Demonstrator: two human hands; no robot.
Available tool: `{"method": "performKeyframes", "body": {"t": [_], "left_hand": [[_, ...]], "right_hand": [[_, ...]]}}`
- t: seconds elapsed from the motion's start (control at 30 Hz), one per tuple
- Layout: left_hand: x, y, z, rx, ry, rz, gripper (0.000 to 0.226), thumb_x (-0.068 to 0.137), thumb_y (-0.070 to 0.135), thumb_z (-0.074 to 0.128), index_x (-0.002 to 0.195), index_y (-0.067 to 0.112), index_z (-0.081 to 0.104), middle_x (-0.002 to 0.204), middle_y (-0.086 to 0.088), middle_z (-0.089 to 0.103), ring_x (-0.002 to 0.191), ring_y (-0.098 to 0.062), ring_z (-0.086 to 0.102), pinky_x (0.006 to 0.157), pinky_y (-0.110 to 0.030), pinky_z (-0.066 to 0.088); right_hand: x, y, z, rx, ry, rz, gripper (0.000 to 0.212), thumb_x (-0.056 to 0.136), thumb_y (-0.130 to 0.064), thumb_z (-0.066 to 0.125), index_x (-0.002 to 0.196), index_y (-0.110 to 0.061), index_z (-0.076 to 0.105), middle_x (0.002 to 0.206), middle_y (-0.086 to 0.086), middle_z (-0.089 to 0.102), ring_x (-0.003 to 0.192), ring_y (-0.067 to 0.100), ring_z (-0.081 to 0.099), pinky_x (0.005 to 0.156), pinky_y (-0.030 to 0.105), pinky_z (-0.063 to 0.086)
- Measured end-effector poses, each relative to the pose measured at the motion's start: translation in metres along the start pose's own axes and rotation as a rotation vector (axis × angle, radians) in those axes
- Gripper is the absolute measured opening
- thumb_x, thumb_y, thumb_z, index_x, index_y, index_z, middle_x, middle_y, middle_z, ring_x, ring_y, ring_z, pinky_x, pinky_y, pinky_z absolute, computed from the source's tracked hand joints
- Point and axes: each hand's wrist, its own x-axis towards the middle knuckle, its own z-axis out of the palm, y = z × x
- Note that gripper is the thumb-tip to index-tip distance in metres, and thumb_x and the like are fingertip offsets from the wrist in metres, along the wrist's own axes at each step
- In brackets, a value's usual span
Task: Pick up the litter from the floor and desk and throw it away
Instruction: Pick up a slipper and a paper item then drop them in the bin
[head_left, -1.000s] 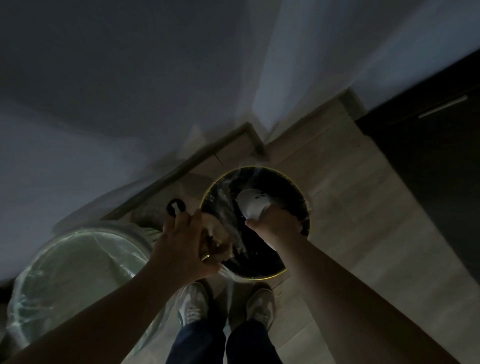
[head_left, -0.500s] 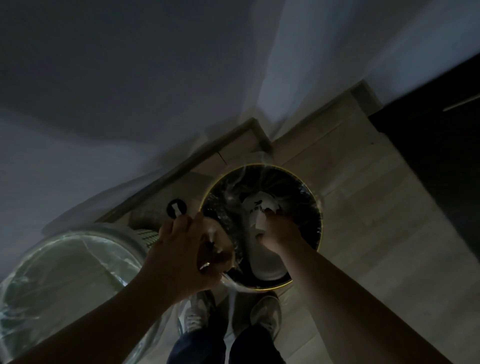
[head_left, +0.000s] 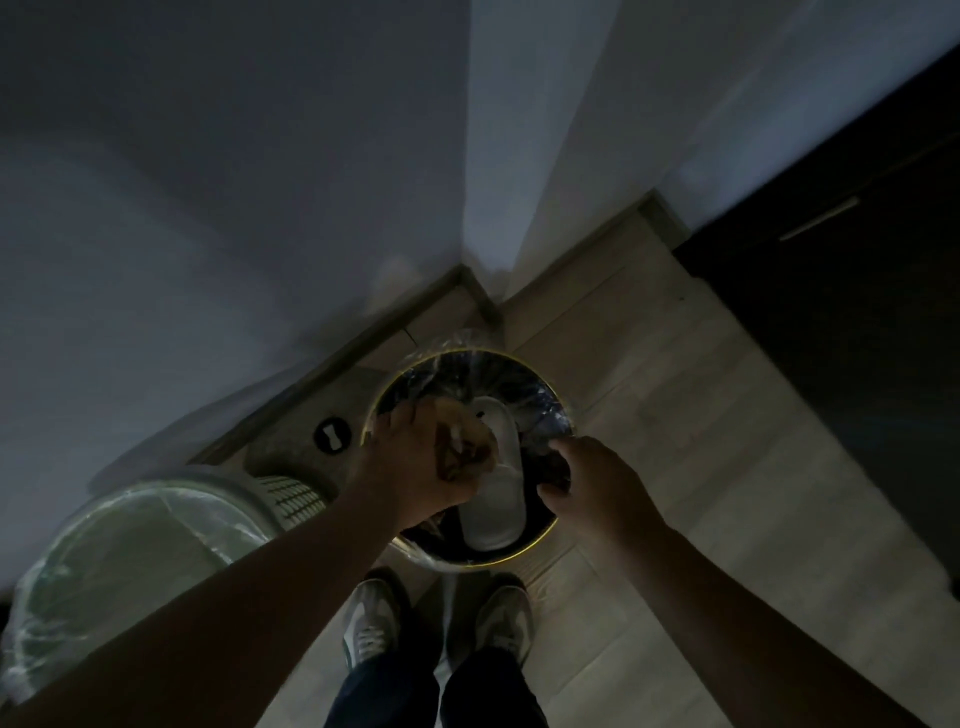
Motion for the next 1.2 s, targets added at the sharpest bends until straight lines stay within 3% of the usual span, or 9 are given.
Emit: {"method": "performKeyframes", "body": {"t": [0.17,0.33,0.53,0.77,0.87,1.03,1.13,1.2], "left_hand": [[0.018,0.008,0.014,0.025,0.06,-0.124,0.118,0.056,0.08,0.064,0.146,0.017,0.022,0.154,-0.011,0.018,0.143,-0.032,0.018,0.113,-0.049,0.029],[0.02,0.006,0.014,0.168,0.061,-0.031,0.08,0.067,0.064,0.067,0.129,0.018,0.045,0.124,-0.01,0.051,0.117,-0.03,0.05,0.096,-0.04,0.045],[-0.006,0.002,-0.023,0.267,0.026,0.071,0.064,0.072,0.059,0.065,0.119,0.018,0.051,0.118,-0.007,0.055,0.109,-0.026,0.053,0.088,-0.035,0.044],[-0.077,0.015,-0.106,0.386,-0.047,0.136,0.064,0.07,0.059,0.061,0.119,0.019,0.052,0.122,-0.005,0.056,0.112,-0.025,0.055,0.092,-0.035,0.047],[-0.122,0.033,-0.15,0.404,0.008,0.16,0.064,0.069,0.057,0.058,0.122,0.022,0.05,0.122,-0.002,0.057,0.114,-0.022,0.053,0.093,-0.029,0.046],[-0.213,0.066,-0.249,0.388,0.053,0.229,0.048,0.074,0.059,0.056,0.106,0.023,0.06,0.113,0.004,0.056,0.108,-0.019,0.053,0.087,-0.028,0.044],[-0.266,0.083,-0.301,0.408,0.265,0.236,0.057,0.068,0.049,0.073,0.111,0.014,0.059,0.109,-0.005,0.057,0.098,-0.027,0.058,0.078,-0.031,0.051],[-0.3,0.095,-0.338,0.395,0.258,0.189,0.068,0.075,0.053,0.067,0.129,0.016,0.049,0.126,-0.004,0.05,0.113,-0.023,0.051,0.091,-0.031,0.047]], "right_hand": [[-0.004,0.012,-0.003,0.008,-0.017,0.036,0.06,0.086,-0.038,0.065,0.139,-0.019,0.045,0.126,0.006,0.055,0.116,0.02,0.053,0.089,0.026,0.042],[-0.008,0.012,-0.003,-0.04,-0.014,0.037,0.057,0.086,-0.036,0.065,0.137,-0.018,0.046,0.124,0.007,0.056,0.114,0.022,0.055,0.089,0.029,0.044],[-0.034,-0.008,-0.023,-0.171,-0.041,0.011,0.059,0.087,-0.035,0.063,0.138,-0.02,0.04,0.123,0.008,0.055,0.113,0.024,0.055,0.089,0.031,0.046],[-0.098,-0.059,-0.086,-0.25,-0.045,-0.011,0.053,0.087,-0.037,0.06,0.133,-0.02,0.041,0.12,0.006,0.053,0.112,0.023,0.052,0.086,0.03,0.044],[-0.135,-0.09,-0.126,-0.286,-0.014,-0.033,0.051,0.087,-0.036,0.058,0.133,-0.021,0.04,0.122,0.005,0.051,0.113,0.022,0.05,0.087,0.029,0.042],[-0.208,-0.151,-0.209,-0.316,0.074,-0.101,0.041,0.089,-0.033,0.057,0.125,-0.018,0.044,0.118,0.003,0.05,0.112,0.023,0.051,0.08,0.027,0.039],[-0.252,-0.186,-0.254,-0.289,0.154,-0.182,0.044,0.091,-0.032,0.055,0.131,-0.021,0.041,0.125,0.001,0.048,0.119,0.021,0.047,0.088,0.028,0.04],[-0.28,-0.209,-0.291,-0.3,0.215,-0.252,0.052,0.091,-0.036,0.055,0.139,-0.022,0.038,0.132,-0.001,0.046,0.124,0.02,0.044,0.096,0.029,0.038]]}}
